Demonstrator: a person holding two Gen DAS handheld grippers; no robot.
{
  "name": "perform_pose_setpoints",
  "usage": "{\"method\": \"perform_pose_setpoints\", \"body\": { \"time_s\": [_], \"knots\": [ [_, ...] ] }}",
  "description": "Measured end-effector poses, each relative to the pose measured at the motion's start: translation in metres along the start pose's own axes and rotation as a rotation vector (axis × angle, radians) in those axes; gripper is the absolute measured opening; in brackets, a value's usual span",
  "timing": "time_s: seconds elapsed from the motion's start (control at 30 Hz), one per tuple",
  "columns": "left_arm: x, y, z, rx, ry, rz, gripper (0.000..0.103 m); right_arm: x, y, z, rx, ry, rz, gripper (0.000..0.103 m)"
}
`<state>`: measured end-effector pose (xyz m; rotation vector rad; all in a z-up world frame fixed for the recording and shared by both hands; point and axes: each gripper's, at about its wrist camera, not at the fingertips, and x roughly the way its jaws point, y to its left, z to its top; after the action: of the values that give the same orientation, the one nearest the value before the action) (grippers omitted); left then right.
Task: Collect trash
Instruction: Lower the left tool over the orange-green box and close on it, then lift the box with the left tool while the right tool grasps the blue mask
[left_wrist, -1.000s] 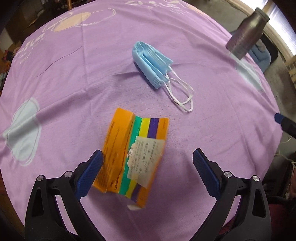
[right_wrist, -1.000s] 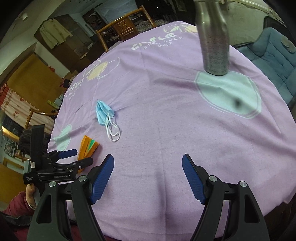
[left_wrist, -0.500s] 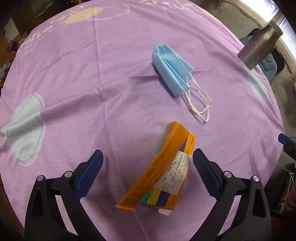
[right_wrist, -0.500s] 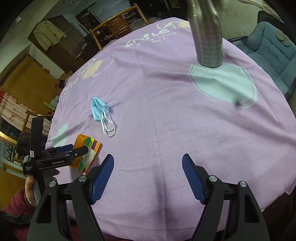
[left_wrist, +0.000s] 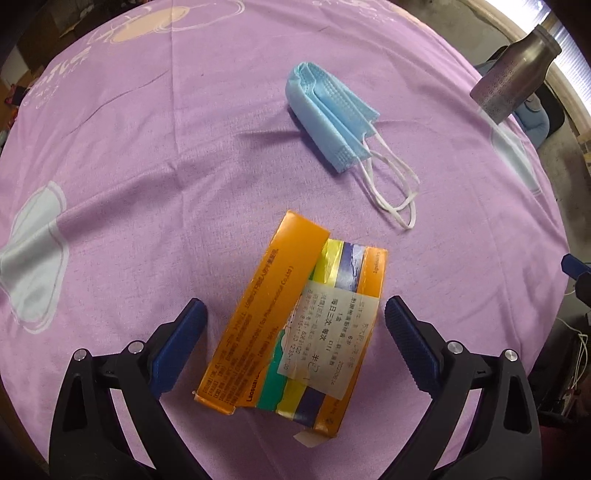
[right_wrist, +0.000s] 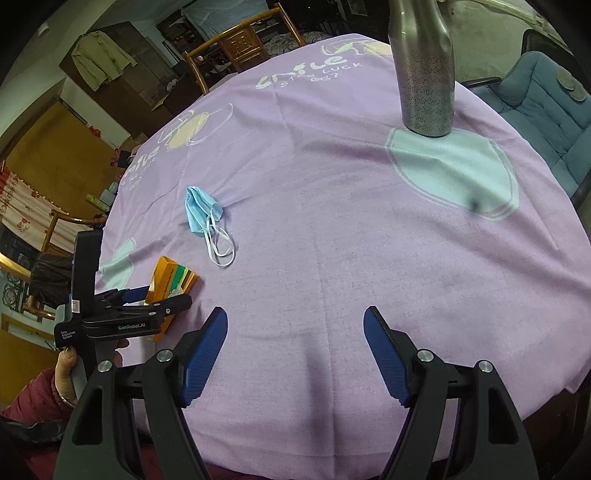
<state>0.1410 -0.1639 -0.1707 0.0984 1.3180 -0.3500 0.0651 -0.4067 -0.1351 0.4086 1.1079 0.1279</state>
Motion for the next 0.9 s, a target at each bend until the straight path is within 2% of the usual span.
{"method": "perform_pose_setpoints", "body": {
  "time_s": [0.07, 0.13, 0.2, 0.5, 0.67, 0.8, 0.9],
  "knots": [
    [-0.006, 0.003, 0.0, -0.003, -0.019, -0.015, 0.073, 0.0, 0.001, 0.001, 0.0, 0.001, 0.001, 0.075],
    [-0.016, 0.01, -0.002, -0.031, -0.048, -0.044, 0.068, 0.002, 0.003, 0.003, -0.007, 0.0, 0.007, 0.075],
    [-0.031, 0.018, -0.002, -0.063, -0.088, -0.043, 0.066, 0.006, 0.008, 0.007, -0.025, 0.001, 0.017, 0.075],
    [-0.074, 0.064, -0.026, -0.223, -0.179, -0.037, 0.064, 0.046, 0.056, 0.039, -0.175, 0.047, 0.067, 0.075],
    [-0.075, 0.086, -0.05, -0.295, -0.175, -0.026, 0.064, 0.077, 0.093, 0.068, -0.259, 0.064, 0.086, 0.075],
    [-0.07, 0.099, -0.061, -0.332, -0.156, -0.053, 0.064, 0.098, 0.122, 0.088, -0.317, 0.071, 0.067, 0.075],
    [-0.069, 0.1, -0.057, -0.336, -0.16, -0.078, 0.071, 0.106, 0.137, 0.097, -0.326, 0.075, 0.066, 0.075]
  ]
}}
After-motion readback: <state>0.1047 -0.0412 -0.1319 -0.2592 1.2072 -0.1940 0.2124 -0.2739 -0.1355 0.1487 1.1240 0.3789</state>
